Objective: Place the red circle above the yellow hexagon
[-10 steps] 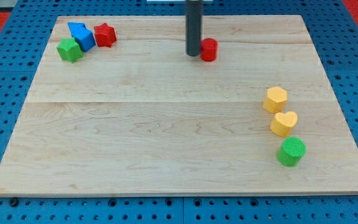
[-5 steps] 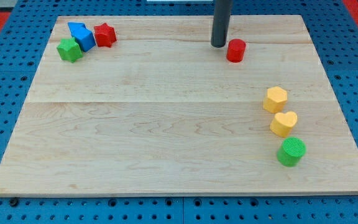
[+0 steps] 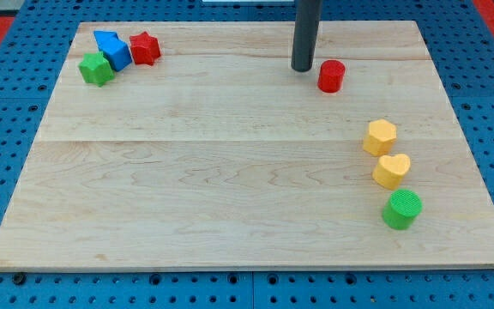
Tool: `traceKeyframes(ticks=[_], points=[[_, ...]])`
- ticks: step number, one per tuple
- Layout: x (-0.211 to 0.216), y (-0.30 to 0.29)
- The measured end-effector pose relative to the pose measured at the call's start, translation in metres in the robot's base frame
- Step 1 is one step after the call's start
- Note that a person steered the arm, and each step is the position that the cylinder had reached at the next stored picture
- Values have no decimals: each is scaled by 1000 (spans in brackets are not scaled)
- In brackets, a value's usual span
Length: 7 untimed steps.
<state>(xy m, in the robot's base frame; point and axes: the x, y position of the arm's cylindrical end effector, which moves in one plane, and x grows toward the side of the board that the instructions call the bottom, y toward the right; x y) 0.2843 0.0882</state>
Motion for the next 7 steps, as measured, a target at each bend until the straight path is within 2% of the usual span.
traceKeyframes(ticks=[1, 2, 3, 4, 5, 6, 7], points=[[61, 77], [96, 102], [35, 76], [42, -22], [126, -34], [156, 8], [126, 45]])
